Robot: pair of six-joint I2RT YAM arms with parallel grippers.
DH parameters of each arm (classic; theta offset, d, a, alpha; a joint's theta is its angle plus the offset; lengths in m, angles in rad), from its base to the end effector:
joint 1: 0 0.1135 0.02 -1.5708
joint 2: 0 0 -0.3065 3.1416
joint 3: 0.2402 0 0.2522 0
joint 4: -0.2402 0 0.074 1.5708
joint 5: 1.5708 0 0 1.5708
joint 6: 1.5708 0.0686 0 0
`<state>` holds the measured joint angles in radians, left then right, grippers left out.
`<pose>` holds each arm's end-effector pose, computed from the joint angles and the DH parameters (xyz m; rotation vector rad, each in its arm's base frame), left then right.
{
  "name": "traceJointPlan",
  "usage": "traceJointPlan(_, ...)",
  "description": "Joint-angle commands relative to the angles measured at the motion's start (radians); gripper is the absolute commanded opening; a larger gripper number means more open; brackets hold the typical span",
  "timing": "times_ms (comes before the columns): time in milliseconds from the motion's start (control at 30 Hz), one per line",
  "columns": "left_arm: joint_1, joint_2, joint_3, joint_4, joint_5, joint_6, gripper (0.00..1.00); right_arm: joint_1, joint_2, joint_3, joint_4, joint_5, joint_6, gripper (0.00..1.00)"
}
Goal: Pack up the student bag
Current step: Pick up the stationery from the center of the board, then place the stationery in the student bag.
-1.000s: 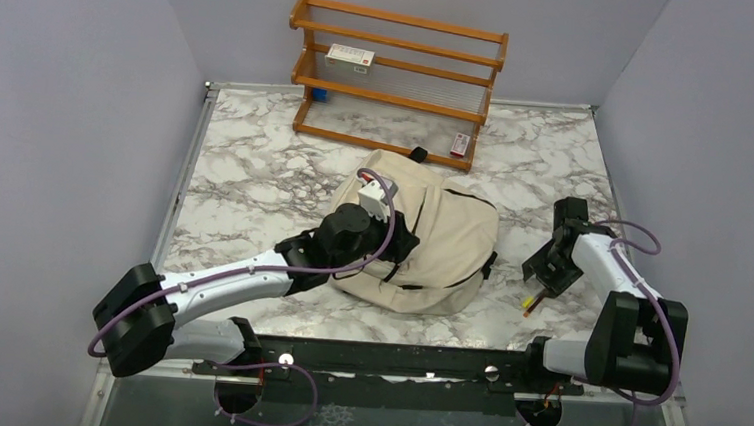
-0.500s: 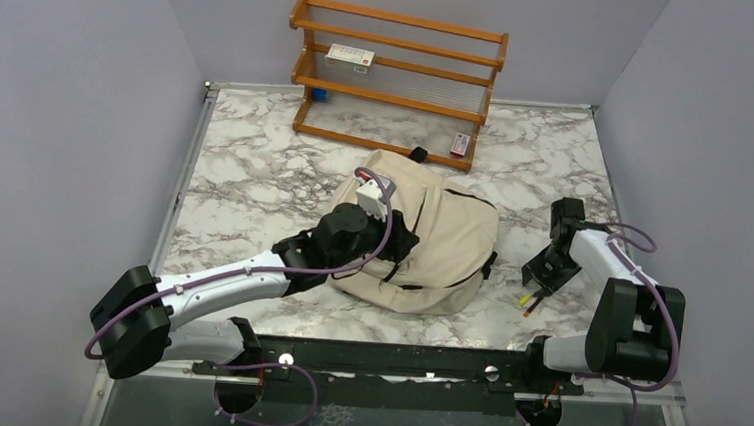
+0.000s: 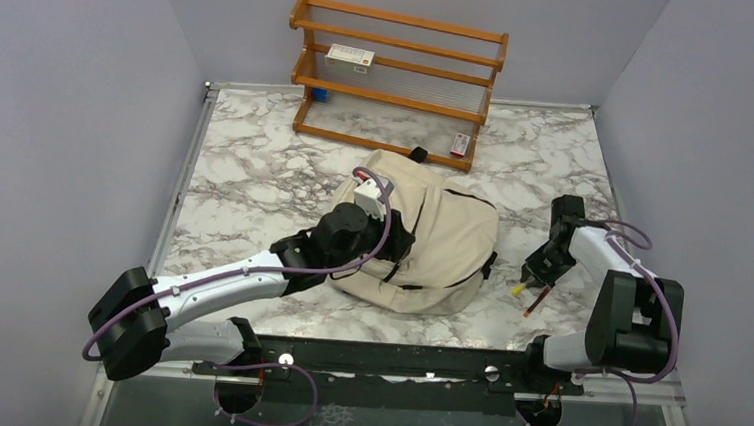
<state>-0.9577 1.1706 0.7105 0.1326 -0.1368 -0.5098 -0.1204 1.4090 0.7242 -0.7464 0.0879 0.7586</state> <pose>0.1694 -0.2245 0.2951 0.3465 1.9606 -0.8528 0.2158 -0.0322 0.1666 1.2767 2.6938 -0.0591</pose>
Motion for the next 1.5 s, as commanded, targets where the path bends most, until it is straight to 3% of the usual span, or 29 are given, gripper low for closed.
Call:
traceJointPlan(0, -0.002, -0.033, 0.061, -0.058, -0.051, 0.024, 0.58, -0.007, -0.002, 0.025, 0.091, -0.017, 0.002, 0.17)
traceJointPlan(167, -0.001, -0.069, 0.112, -0.142, -0.087, 0.052, 0.6, -0.007, -0.115, 0.078, 0.134, -0.054, -0.032, 0.02)
traceJointPlan(300, 0.0, -0.088, 0.156, -0.196, -0.104, 0.064, 0.6, -0.007, -0.222, 0.101, 0.217, -0.211, -0.136, 0.01)
traceJointPlan(567, 0.015, -0.129, 0.173, -0.161, -0.087, -0.009, 0.64, -0.004, -0.43, -0.006, 0.533, -0.788, -0.26, 0.01)
traceJointPlan(700, 0.017, -0.129, 0.179, -0.107, -0.074, -0.067, 0.72, 0.04, -0.448, -0.028, 0.642, -1.008, -0.256, 0.01)
traceJointPlan(967, 0.017, -0.127, 0.19, -0.048, -0.086, -0.176, 0.79, 0.289, -0.451, 0.008, 0.681, -0.972, -0.221, 0.01)
traceJointPlan(1467, 0.017, -0.013, 0.217, 0.033, 0.046, -0.205, 0.8, 0.469, -0.434, -0.081, 0.921, -1.009, -0.048, 0.01)
